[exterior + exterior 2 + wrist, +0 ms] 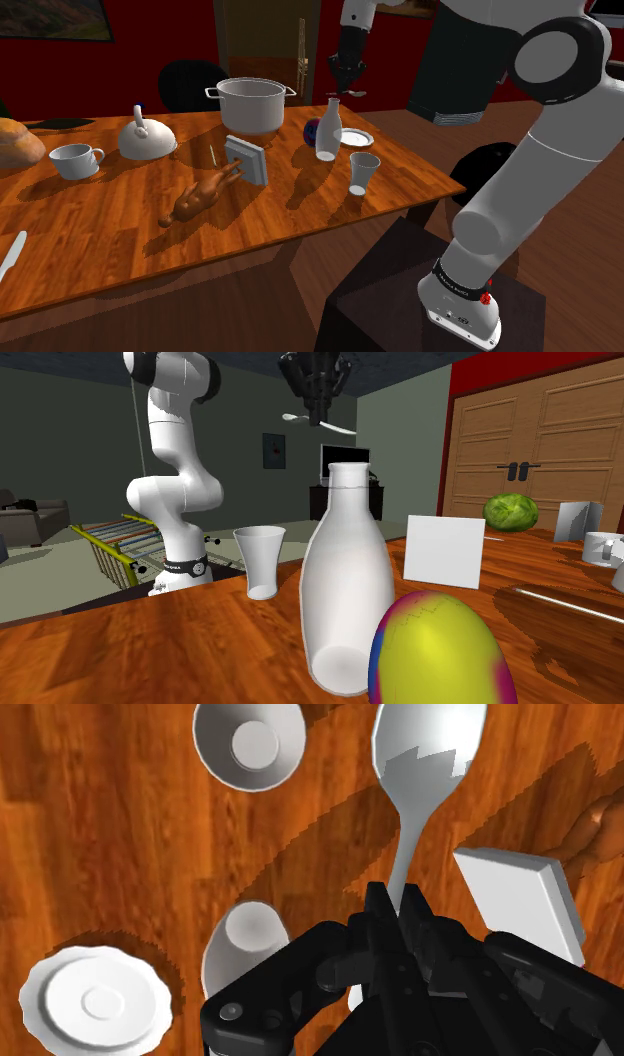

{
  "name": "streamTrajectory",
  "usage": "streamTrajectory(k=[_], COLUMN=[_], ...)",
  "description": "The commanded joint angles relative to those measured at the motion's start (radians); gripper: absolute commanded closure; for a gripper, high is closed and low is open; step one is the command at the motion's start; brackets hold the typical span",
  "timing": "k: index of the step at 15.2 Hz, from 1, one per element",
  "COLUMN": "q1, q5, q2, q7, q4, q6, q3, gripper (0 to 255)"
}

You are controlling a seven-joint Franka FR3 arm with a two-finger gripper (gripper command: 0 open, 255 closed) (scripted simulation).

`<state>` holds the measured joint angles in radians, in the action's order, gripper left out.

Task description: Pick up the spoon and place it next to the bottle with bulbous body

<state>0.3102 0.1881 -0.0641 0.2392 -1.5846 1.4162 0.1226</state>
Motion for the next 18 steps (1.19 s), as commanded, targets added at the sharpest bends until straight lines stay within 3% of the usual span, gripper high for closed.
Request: streamTrajectory(k=[1, 10, 18], q1=[0.023, 0.124, 0.220], q5=[-0.005, -0.042, -0.063], q2=[-0.012, 0.026, 0.134], q7=[-0.050, -0.266, -0.455], q4=[-0.012, 0.040, 0.179], q6=[-0.008, -0.058, -0.114], q3=[-0.026, -0.142, -0.237], gripper=[255, 255, 255])
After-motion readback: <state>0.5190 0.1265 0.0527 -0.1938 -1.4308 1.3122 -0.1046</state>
